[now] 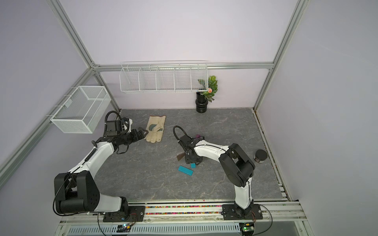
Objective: Assemble a small pinwheel with building blocks
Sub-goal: Assemble the building block at the center of the board.
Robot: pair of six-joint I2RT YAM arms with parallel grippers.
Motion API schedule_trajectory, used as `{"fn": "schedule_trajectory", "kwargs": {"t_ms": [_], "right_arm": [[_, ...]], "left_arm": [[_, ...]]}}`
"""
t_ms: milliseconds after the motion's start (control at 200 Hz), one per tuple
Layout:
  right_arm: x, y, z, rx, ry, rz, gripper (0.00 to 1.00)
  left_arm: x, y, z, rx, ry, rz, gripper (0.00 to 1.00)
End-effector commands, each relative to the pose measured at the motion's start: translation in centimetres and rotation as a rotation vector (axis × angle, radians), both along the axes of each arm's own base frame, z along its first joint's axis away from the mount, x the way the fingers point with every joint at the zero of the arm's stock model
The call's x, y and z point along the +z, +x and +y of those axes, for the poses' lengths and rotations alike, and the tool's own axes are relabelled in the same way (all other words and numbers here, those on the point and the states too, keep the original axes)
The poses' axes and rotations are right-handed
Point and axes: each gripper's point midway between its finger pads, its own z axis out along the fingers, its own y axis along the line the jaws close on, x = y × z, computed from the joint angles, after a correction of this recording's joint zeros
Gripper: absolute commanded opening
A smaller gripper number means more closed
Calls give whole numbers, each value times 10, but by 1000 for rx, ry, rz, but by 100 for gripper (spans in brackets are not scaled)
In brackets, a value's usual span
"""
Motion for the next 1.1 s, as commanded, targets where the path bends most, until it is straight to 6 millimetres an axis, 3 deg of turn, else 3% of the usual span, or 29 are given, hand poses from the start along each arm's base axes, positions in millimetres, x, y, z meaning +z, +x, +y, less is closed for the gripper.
{"fn": "schedule_trajectory", "kwargs": {"t_ms": [0, 305, 565, 950, 1095], "right_arm": [[-1, 2, 0, -4, 2, 0, 53], [-3, 3, -1, -27, 9, -3, 51], [-6, 7, -3, -47, 7, -2, 56], [-8, 10, -4, -66, 18, -1, 47], [-7, 11, -2, -58, 26, -4, 50]], "left_arm": [[-1, 4, 0, -1, -9, -5, 100], [-1, 4, 0, -2, -14, -3, 100], [-2, 4, -1, -6, -21, 1, 100], [-4, 4, -2, -8, -28, 7, 100], [-4, 5, -3, -9, -29, 7, 100]]}}
